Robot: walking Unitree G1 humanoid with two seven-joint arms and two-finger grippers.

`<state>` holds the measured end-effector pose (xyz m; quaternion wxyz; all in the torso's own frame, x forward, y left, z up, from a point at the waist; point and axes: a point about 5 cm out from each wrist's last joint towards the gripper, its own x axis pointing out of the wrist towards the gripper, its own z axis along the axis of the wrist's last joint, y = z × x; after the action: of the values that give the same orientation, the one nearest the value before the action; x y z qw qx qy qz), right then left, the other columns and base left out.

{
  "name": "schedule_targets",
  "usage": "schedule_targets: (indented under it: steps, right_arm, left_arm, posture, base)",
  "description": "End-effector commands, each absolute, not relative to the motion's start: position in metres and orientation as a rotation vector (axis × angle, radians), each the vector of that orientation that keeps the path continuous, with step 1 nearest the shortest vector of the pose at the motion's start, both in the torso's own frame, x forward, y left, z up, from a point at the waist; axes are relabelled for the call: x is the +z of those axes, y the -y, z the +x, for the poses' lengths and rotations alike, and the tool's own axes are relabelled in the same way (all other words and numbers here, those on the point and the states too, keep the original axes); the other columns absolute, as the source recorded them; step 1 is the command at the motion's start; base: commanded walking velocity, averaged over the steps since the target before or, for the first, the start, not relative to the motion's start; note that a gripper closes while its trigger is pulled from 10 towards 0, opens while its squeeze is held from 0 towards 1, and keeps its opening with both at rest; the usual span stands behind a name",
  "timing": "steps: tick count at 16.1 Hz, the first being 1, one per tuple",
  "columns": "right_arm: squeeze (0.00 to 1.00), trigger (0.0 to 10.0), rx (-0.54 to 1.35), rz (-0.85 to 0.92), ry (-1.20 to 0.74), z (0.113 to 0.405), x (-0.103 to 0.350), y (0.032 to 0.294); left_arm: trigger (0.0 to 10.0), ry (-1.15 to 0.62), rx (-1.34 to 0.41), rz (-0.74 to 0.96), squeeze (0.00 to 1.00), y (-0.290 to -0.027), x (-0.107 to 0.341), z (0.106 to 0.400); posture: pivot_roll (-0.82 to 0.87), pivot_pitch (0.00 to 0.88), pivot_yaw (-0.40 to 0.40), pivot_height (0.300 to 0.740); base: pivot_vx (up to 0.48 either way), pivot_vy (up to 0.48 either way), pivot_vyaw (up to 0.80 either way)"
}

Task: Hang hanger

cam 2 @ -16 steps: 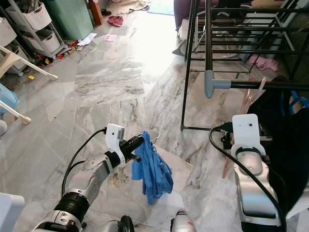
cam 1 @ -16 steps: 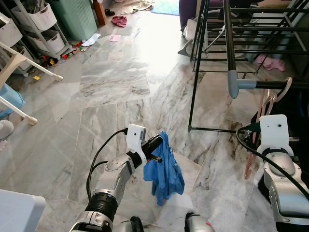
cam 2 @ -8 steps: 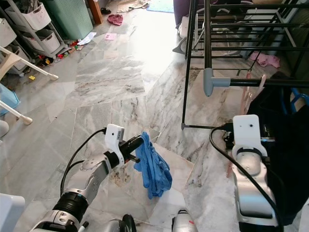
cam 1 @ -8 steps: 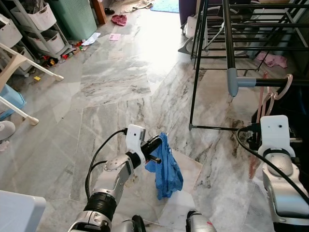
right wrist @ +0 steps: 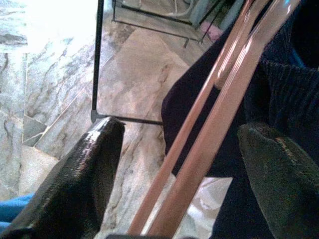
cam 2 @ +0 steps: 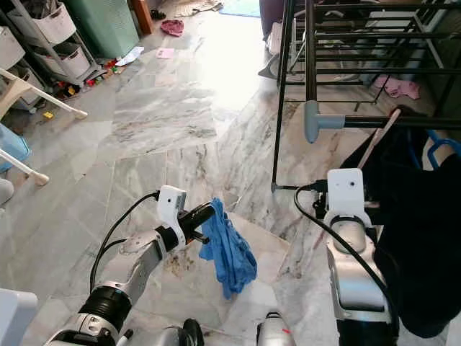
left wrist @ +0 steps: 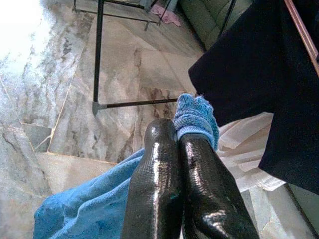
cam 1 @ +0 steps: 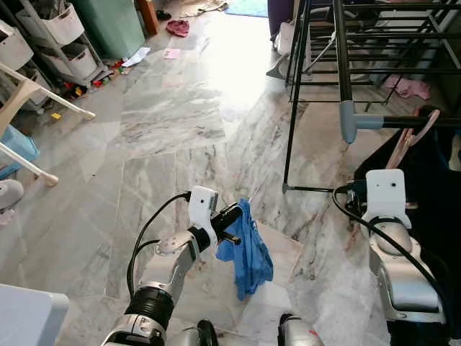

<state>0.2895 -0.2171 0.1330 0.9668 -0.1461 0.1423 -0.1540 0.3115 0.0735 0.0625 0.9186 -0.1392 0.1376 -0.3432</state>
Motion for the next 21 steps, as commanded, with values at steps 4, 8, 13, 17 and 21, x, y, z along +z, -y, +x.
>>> schedule_targets:
  steps: [4, 8, 13, 17, 21]
  right_arm:
    - [0.0, 0.0, -0.356, -0.239, -0.323, 0.291, 0.123, 0.224]
    - [0.0, 4.3, -0.37, -0.245, -0.318, 0.293, 0.124, 0.23]
    - [1.0, 10.0, -0.405, -0.221, -0.261, 0.303, 0.14, 0.237]
    - [0.67, 10.0, -0.408, -0.219, -0.267, 0.306, 0.138, 0.235]
    - [0.0, 0.0, -0.412, -0.199, -0.263, 0.31, 0.139, 0.234]
  left_arm:
    - [10.0, -0.288, -0.698, -0.276, 0.0, -0.077, 0.061, 0.31]
    - [10.0, -0.289, -0.705, -0.275, 0.0, -0.076, 0.061, 0.311]
    - [10.0, -0.29, -0.718, -0.27, 0.0, -0.073, 0.062, 0.312]
    - [10.0, -0.292, -0.717, -0.268, 0.0, -0.072, 0.062, 0.313]
    - [10.0, -0.295, -0.718, -0.268, 0.0, -0.072, 0.062, 0.313]
  posture:
    - [-0.27, 0.202, 0.115, 0.74]
    - [-0.28, 0.2, 0.126, 0.74]
    - [-0.29, 0.199, 0.134, 0.74]
    - [-0.28, 0.198, 0.134, 0.74]
    - [-0.29, 0.194, 0.132, 0.74]
  base:
    - [0.0, 0.0, 0.0]
    - [0.0, 0.0, 0.0]
    - [0.0, 0.0, 0.0]
    - [0.0, 0.0, 0.0]
    - [0.0, 0.0, 0.0]
